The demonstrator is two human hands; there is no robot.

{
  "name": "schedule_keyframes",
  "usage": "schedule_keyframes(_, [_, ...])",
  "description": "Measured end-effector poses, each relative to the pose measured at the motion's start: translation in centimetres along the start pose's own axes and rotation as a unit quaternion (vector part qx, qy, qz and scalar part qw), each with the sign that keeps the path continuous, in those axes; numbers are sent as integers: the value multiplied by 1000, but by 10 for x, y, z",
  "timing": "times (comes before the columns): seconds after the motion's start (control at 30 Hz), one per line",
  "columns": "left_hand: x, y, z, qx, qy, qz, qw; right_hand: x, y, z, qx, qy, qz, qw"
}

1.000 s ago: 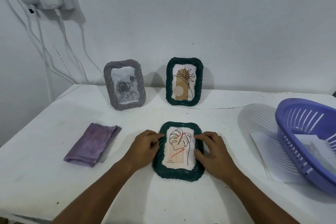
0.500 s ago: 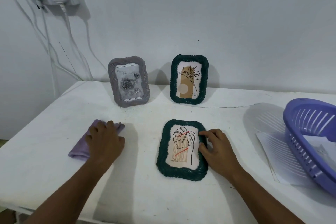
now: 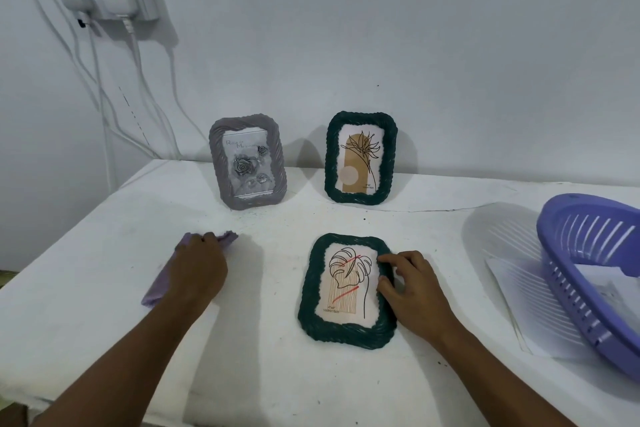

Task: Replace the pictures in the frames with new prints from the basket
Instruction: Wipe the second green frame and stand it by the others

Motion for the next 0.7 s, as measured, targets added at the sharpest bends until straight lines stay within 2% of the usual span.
schedule_keyframes(0.07, [-5,-1,19,-46,160,17,986,8,1,3,-12,33,13,999])
schedule_keyframes(0.13, [-14,-2,35,-58,298,34,952,26,4,3,-2,23,36,999])
schedule_keyframes(0.23, [-44,0,49,-11,472,39,880,55,7,-5,91,-115,16,989])
schedule_keyframes(0.3, [-69,3,65,12,556,21,831,72,7,-5,125,-192,-1,973])
schedule_keyframes(0.43, [-115,12,88,52,646,-16,761,87,9,4,151,-299,-19,942])
schedule_keyframes(0.57, [-154,20,101,95,681,-58,724,73,8,4,172,-381,-61,906])
schedule_keyframes(0.63, [-171,23,105,122,696,-84,703,61,6,2,183,-463,-102,861])
schedule_keyframes(0.7, [-182,25,109,145,716,-104,674,50,9,-1,199,-554,-147,795])
Point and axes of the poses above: each hand's wrist, its own y-axis away from the middle knuckle, its own z-axis out of the back of the hand, x = y × z, the point moved 9 cm from there along -y, towards the middle knuckle, and after that the axes turned 9 degrees about -z, right-handed, at the moved point
